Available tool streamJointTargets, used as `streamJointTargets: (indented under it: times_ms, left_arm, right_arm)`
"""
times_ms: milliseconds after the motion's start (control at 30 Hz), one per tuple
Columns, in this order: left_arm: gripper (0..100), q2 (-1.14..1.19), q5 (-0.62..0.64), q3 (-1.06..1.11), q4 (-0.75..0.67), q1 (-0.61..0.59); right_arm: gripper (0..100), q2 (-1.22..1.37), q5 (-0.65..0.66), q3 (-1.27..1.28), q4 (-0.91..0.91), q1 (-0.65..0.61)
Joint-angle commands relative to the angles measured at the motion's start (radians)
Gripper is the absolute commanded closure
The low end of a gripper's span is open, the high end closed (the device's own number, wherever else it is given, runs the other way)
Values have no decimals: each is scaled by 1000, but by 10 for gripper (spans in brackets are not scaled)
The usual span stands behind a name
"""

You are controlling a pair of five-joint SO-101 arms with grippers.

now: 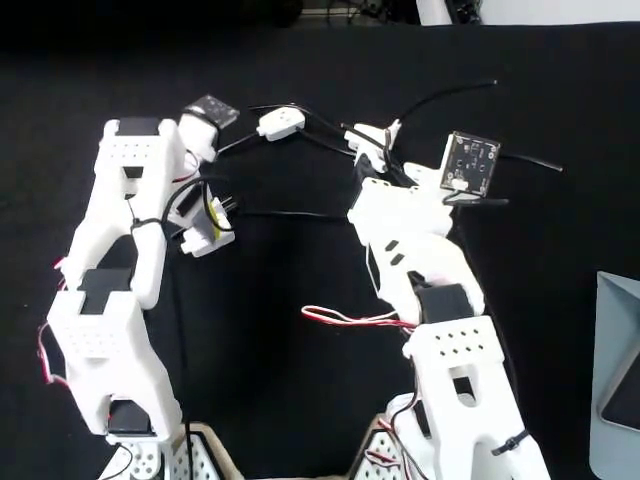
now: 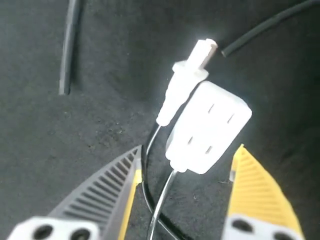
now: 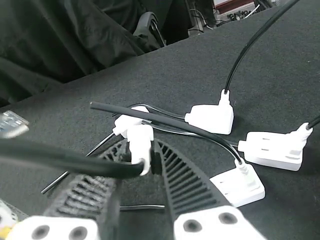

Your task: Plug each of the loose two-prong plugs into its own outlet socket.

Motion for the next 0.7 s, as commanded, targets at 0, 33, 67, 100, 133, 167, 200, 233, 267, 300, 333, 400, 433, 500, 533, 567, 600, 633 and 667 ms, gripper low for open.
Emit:
streamJointTargets:
  times_ms: [0,33,67,100,133,167,200,233,267,300,333,400,433,500,533,567,600,633,667]
  left_arm:
    - [715,43,-41,-25,-23,28]
    - [715,61,-43,-27,-31,28]
    - [716,78,-40,-27,-46,30]
    - [716,91,-38,-27,-58,30]
    - [722,100,-38,-27,-66,30]
    - [738,106,-37,-28,-68,31]
    - [755,106,-37,-31,-68,33]
    - [770,106,-37,-41,-58,42]
    - [783,106,-34,-41,-58,50]
    - [791,106,-20,-45,-54,56]
    - [795,103,-3,-50,-41,61]
    - [798,81,14,-50,-25,82]
    - [798,71,15,-41,-23,93]
    - [798,43,17,-5,-26,119]
    - [798,28,18,13,-29,131]
    - [799,11,18,36,-29,142]
    - [809,-5,18,61,-31,156]
    - [828,-23,18,84,-31,170]
    - [845,-43,18,107,-31,183]
  right_arm:
    - [986,-21,-6,-4,-20,8]
    - [986,-21,-6,-4,-20,8]
    - [986,-21,-6,-4,-20,8]
    - [986,-21,-6,-4,-20,8]
    - [986,-21,-6,-4,-20,8]
    - [986,-21,-6,-4,-20,8]
    - [986,-21,-6,-4,-20,8]
    - [986,-21,-6,-4,-20,8]
    - [986,-21,-6,-4,-20,8]
    - [986,-21,-6,-4,-20,8]
    - [986,-21,-6,-4,-20,8]
    - [986,-21,-6,-4,-20,8]
    - [986,-21,-6,-4,-20,8]
    - [986,-21,-6,-4,-20,8]
    - [986,-21,-3,-4,-20,8]
    - [986,-21,11,-4,-20,8]
    - [986,-21,21,-4,-20,8]
    - [986,-21,25,-4,-20,8]
    - [986,-21,25,-4,-20,8]
